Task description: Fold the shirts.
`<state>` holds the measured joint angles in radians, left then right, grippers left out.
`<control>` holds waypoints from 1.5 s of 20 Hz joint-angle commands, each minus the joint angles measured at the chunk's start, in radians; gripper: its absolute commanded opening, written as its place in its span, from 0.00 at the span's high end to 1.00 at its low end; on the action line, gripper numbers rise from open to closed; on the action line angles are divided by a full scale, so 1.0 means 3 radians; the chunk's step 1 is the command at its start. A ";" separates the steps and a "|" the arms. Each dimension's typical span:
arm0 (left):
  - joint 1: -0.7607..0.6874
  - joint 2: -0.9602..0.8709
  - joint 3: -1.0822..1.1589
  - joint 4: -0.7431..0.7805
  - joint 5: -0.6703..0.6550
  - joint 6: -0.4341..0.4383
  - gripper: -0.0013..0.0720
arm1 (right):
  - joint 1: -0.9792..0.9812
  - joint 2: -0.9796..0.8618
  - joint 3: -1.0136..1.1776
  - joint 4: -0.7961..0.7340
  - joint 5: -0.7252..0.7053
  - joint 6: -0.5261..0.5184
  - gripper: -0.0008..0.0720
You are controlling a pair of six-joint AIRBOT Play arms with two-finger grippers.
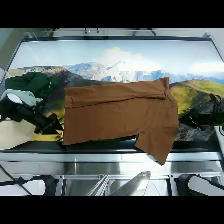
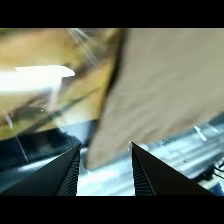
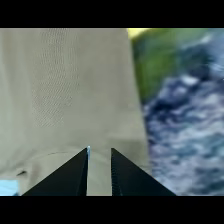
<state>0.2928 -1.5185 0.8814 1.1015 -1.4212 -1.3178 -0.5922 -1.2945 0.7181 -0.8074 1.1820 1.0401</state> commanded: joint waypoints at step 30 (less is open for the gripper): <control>-0.0046 -0.0155 -0.0477 -0.1298 0.0495 0.1161 0.95 | -0.0057 0.0198 -0.1222 -0.0009 0.0023 0.0331 0.96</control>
<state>0.2779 -1.5658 0.7372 0.7139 -1.2659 -0.9699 -0.6083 -1.2251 0.3412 -0.8406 1.1988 1.1820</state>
